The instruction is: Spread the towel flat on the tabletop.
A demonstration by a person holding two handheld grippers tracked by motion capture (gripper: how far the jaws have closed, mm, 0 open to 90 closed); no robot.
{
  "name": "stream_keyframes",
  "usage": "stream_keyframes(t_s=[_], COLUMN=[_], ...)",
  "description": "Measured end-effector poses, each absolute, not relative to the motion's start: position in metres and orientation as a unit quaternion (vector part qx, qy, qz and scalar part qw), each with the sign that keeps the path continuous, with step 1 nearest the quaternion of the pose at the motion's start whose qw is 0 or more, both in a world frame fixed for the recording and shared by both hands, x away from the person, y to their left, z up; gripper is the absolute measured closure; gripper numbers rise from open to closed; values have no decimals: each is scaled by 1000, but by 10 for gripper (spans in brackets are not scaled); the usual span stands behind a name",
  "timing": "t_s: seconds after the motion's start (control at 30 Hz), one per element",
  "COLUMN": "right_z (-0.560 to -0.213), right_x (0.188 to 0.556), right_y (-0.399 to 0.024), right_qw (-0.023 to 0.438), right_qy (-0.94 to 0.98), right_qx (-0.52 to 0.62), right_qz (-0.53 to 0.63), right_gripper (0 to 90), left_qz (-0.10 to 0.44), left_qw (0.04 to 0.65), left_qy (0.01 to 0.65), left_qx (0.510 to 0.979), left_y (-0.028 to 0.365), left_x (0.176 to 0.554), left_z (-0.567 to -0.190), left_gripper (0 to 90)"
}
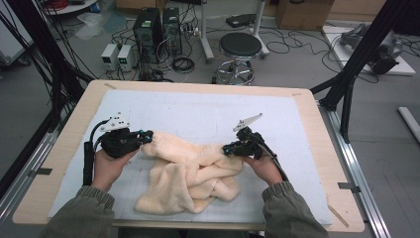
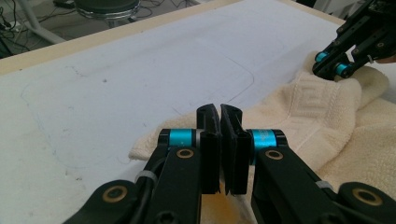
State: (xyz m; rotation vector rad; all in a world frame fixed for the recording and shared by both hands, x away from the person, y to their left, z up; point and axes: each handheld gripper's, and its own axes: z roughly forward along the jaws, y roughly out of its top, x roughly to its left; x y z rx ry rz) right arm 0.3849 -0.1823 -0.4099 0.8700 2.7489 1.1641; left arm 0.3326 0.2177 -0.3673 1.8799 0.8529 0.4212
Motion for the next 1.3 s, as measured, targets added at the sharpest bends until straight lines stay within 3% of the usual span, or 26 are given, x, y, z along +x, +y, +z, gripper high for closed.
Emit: stream_keyframes(t_s=[0.43, 0.63, 0.9, 0.97, 1.17, 1.3], right_z=[-353, -337, -373, -380, -376, -392], right_x=[356, 356, 364, 361, 337, 324], right_y=[-206, -209, -199, -193, -176, -183], right_qw=[94, 99, 50, 22, 13, -28], right_qy=[852, 848, 864, 873, 903, 911], right_qx=[249, 254, 270, 246, 164, 157], right_qz=[450, 455, 421, 421, 397, 381], right_gripper=[872, 872, 871, 871, 862, 764], left_qz=[175, 176, 175, 176, 169, 158], left_qw=[514, 519, 507, 505, 494, 483], left_qy=[353, 348, 350, 352, 355, 362], left_qx=[762, 761, 767, 768, 776, 782], left_y=[223, 219, 220, 222, 226, 227], left_x=[330, 330, 331, 332, 325, 321], left_z=[-360, -353, -358, -360, -374, -388], left_gripper=[862, 862, 862, 862, 862, 862])
